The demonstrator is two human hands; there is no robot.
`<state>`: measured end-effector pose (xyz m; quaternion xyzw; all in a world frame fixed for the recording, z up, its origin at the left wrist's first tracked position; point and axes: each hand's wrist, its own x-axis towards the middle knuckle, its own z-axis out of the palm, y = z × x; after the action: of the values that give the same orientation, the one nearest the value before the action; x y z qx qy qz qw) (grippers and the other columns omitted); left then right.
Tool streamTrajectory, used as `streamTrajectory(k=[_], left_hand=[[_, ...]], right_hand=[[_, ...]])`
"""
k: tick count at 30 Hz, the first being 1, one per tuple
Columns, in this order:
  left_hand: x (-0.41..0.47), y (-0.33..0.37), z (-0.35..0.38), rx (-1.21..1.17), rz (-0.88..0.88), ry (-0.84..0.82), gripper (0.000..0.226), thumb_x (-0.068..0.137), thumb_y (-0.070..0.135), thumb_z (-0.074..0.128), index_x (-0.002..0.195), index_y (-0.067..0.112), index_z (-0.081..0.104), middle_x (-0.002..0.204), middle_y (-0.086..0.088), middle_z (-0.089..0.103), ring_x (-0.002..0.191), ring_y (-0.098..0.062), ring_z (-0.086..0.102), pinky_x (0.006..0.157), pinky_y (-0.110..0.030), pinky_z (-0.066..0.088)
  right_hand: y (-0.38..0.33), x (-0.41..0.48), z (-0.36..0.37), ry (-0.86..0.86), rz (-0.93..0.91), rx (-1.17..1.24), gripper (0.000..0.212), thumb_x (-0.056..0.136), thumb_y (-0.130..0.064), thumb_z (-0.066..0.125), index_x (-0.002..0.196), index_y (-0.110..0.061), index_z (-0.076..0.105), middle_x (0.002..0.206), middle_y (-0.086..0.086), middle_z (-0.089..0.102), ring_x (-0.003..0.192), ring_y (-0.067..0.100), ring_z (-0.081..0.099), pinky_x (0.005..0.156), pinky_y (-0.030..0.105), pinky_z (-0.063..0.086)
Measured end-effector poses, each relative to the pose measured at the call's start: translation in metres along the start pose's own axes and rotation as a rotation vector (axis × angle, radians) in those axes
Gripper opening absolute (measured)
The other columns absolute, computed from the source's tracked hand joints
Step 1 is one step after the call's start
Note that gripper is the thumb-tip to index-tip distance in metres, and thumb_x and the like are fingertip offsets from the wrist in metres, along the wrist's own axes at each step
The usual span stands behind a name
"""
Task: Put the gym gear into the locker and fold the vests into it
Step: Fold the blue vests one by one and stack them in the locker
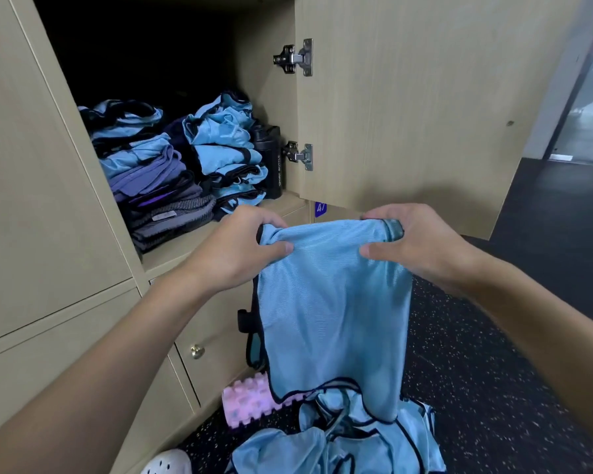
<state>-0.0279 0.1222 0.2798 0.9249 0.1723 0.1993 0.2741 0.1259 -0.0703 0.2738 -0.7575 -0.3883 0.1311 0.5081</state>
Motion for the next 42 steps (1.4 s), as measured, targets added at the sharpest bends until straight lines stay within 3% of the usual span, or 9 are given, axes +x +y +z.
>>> streamTrajectory(k=[4,8,12,14,19,25,32,38,42], left_hand=[[-0.001,-0.004,-0.003,0.091,0.037,-0.042,0.019,0.092,0.039,0.066,0.081,0.023,0.067,0.09,-0.014,0.065,0.084,-0.027,0.06,0.074,-0.041,0.047],[-0.001,-0.006,-0.005,0.072,0.031,-0.051,0.028,0.085,0.035,0.076,0.066,0.024,0.06,0.065,0.006,0.053,0.059,-0.008,0.048,0.051,-0.021,0.032],[0.0,-0.007,-0.001,0.128,0.066,0.006,0.034,0.076,0.036,0.084,0.085,0.007,0.07,0.106,-0.002,0.049,0.096,-0.013,0.048,0.071,-0.007,0.035],[0.001,-0.007,0.001,0.112,0.063,0.048,0.033,0.078,0.039,0.082,0.085,0.009,0.071,0.117,0.006,0.047,0.104,-0.008,0.047,0.078,-0.015,0.035],[-0.003,0.003,0.013,-0.063,-0.025,0.091,0.04,0.08,0.035,0.078,0.059,0.013,0.052,0.055,0.006,0.043,0.052,-0.011,0.038,0.052,-0.028,0.03],[0.0,0.013,0.039,-0.062,-0.18,0.228,0.041,0.08,0.03,0.071,0.055,0.015,0.043,0.048,0.006,0.036,0.047,-0.016,0.035,0.047,-0.026,0.027],[-0.001,0.02,0.051,-0.136,-0.119,0.109,0.041,0.084,0.026,0.068,0.054,0.016,0.042,0.046,0.01,0.039,0.046,-0.012,0.037,0.045,-0.025,0.029],[-0.011,0.028,0.036,-0.534,-0.051,-0.261,0.032,0.083,0.035,0.077,0.1,0.01,0.068,0.087,0.0,0.07,0.078,-0.008,0.064,0.072,-0.025,0.053],[-0.006,0.023,0.038,-0.551,-0.1,-0.033,0.036,0.074,0.01,0.086,0.104,0.012,0.065,0.089,-0.001,0.069,0.08,-0.01,0.063,0.079,-0.031,0.053]], right_hand=[[0.003,0.001,-0.003,0.019,-0.067,-0.241,0.007,0.088,-0.021,0.074,0.081,-0.022,0.071,0.085,0.009,0.071,0.065,0.01,0.06,0.067,0.026,0.049],[0.008,0.005,-0.002,0.047,-0.157,-0.352,0.008,0.089,-0.025,0.072,0.087,-0.017,0.069,0.103,-0.009,0.056,0.087,-0.002,0.053,0.073,0.005,0.036],[0.009,0.004,-0.003,0.049,-0.122,-0.314,0.008,0.091,-0.025,0.068,0.085,-0.021,0.065,0.076,-0.005,0.062,0.059,-0.001,0.05,0.056,0.015,0.04],[0.01,0.004,-0.004,0.07,-0.128,-0.303,0.009,0.092,-0.026,0.068,0.084,-0.023,0.064,0.078,-0.003,0.064,0.061,0.002,0.052,0.061,0.022,0.043],[0.008,0.001,-0.003,0.16,-0.127,-0.303,0.016,0.09,-0.024,0.069,0.076,-0.021,0.061,0.067,-0.004,0.058,0.052,0.003,0.044,0.049,0.016,0.035],[-0.001,-0.002,0.015,0.113,0.034,-0.266,0.007,0.086,-0.015,0.065,0.091,-0.017,0.06,0.065,0.004,0.059,0.045,0.01,0.043,0.039,0.017,0.033],[-0.018,-0.01,0.039,0.006,0.268,0.108,0.014,0.091,-0.004,0.059,0.095,-0.016,0.052,0.075,0.01,0.058,0.048,0.013,0.056,0.039,0.019,0.044],[-0.023,-0.006,0.038,-0.013,0.335,0.585,0.018,0.096,-0.004,0.056,0.112,-0.005,0.049,0.088,0.018,0.063,0.066,0.024,0.068,0.062,0.034,0.061],[-0.027,-0.008,0.033,-0.068,0.281,0.815,0.024,0.098,0.003,0.05,0.118,-0.007,0.044,0.098,0.031,0.069,0.089,0.037,0.073,0.079,0.041,0.061]])
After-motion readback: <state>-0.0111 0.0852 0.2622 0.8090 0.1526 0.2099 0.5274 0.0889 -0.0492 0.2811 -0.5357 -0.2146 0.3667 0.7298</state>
